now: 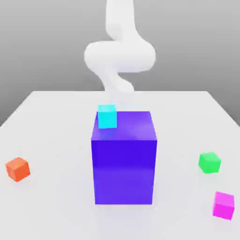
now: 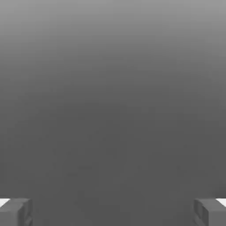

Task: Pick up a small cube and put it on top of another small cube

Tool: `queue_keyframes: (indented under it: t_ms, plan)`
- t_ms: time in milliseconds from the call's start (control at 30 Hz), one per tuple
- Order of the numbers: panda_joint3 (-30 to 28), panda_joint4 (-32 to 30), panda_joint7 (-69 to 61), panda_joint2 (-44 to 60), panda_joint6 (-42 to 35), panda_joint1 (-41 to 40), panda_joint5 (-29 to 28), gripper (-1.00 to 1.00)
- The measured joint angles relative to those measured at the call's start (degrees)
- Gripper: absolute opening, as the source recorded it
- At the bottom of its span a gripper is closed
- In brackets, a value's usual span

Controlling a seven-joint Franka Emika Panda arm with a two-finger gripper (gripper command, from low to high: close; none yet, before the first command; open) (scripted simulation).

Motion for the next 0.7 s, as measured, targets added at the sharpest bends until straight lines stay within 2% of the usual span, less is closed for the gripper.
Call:
queue_keyframes:
  t_ms: [433, 700]
  plan:
    - [4.5, -3.0, -15.7, 27.3, 10.2, 10.8, 0.2, 0.00]
    - [8.2, -4.7, -23.2, 44.0, 16.3, 17.4, -2.5, 0.00]
